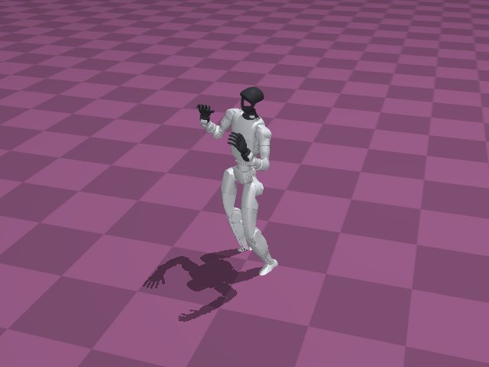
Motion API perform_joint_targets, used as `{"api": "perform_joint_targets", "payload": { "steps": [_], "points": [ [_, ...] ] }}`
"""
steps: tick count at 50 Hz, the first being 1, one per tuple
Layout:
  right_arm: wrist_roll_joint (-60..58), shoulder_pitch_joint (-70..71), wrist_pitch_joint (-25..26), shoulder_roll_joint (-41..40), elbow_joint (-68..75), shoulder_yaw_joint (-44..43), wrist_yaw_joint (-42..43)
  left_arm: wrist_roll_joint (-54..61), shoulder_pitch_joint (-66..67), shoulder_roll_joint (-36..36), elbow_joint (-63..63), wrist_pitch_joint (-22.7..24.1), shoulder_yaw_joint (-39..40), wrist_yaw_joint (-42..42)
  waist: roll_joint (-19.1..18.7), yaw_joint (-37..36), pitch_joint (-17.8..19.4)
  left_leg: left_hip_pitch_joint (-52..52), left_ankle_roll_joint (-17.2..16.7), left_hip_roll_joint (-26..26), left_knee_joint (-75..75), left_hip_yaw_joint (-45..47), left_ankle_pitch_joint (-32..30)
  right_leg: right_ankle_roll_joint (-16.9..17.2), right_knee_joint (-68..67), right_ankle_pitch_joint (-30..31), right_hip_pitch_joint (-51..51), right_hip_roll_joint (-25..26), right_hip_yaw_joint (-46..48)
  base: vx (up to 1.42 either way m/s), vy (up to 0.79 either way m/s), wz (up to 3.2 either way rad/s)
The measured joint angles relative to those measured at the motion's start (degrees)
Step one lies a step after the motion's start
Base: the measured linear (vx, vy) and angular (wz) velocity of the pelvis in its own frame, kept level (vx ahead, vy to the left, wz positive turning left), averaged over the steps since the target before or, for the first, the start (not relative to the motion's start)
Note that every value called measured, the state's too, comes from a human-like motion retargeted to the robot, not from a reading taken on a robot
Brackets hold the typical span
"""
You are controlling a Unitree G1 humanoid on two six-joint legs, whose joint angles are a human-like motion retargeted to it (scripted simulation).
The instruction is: Dance
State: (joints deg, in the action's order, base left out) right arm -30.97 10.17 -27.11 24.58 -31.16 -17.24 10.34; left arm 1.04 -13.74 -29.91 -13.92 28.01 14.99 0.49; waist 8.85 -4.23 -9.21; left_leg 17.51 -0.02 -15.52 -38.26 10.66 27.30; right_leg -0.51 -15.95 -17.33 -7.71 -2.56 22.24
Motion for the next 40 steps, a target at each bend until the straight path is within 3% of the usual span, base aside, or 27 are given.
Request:
{"api": "perform_joint_targets", "payload": {
  "steps": [4,9,18,23,27,32,40],
  "points": [
    [3.0,2.0,-0.9,0.6,0.5,7.9,-2.0,8.3,-1.5,-1.5,-1.8,-0.5,-11.0,-8.8,-2.9,0.5,1.0,0.6,-0.4,-1.2,-1.0,0.9,0.7,0.3,0.6,0.5,-0.6,1.0,-0.6,-0.03,0.01,-0.26],
    [6.8,4.6,-1.4,1.4,0.2,14.3,-5.3,19.4,-4.7,-10.2,-6.1,-4.4,-22.8,-24.7,-7.7,2.4,0.3,2.2,-1.1,-2.1,-0.7,2.7,0.3,0.9,2.0,1.9,-2.5,1.5,-1.2,-0.02,0.01,-0.24],
    [10.1,1.0,-1.1,0.7,2.1,13.6,-2.2,31.0,-10.6,-33.0,-7.6,-11.3,-37.5,-41.8,-16.5,6.6,-3.3,6.2,-1.9,-2.7,0.8,5.4,-0.2,2.0,7.1,5.3,-6.1,2.6,-2.0,0.00,0.01,-0.12],
    [12.0,-1.4,-1.4,-1.3,4.2,13.4,0.0,34.7,-13.8,-39.3,-5.8,-14.1,-45.6,-47.2,-18.9,7.9,-4.7,6.6,-2.1,-2.3,1.8,6.6,-0.7,2.3,9.3,6.8,-6.5,2.4,-2.4,0.00,0.00,0.00],
    [13.8,-2.4,-1.7,-2.2,5.1,14.2,-0.3,35.2,-16.3,-40.3,-4.6,-15.1,-49.6,-48.9,-19.1,8.3,-5.4,6.3,-2.1,-1.7,3.1,7.4,-1.2,2.2,10.3,7.5,-6.5,2.1,-2.7,0.00,0.00,0.00],
    [15.8,-3.4,-2.5,-3.3,5.6,14.3,-2.5,34.4,-16.6,-36.4,-3.8,-15.5,-49.3,-49.2,-17.4,8.0,-5.8,5.6,-2.2,-0.8,4.8,8.3,-2.0,1.9,10.8,8.1,-6.7,1.5,-3.1,0.00,0.00,0.00],
    [21.1,-5.3,-4.5,-9.0,5.7,11.4,-2.7,37.2,-7.6,-21.4,-4.2,-11.4,-35.7,-44.0,-13.9,6.7,-6.4,5.0,-1.8,-0.3,6.7,9.7,-3.1,1.2,9.6,7.8,-8.5,0.9,-3.8,0.00,0.00,0.00]
  ]
}}
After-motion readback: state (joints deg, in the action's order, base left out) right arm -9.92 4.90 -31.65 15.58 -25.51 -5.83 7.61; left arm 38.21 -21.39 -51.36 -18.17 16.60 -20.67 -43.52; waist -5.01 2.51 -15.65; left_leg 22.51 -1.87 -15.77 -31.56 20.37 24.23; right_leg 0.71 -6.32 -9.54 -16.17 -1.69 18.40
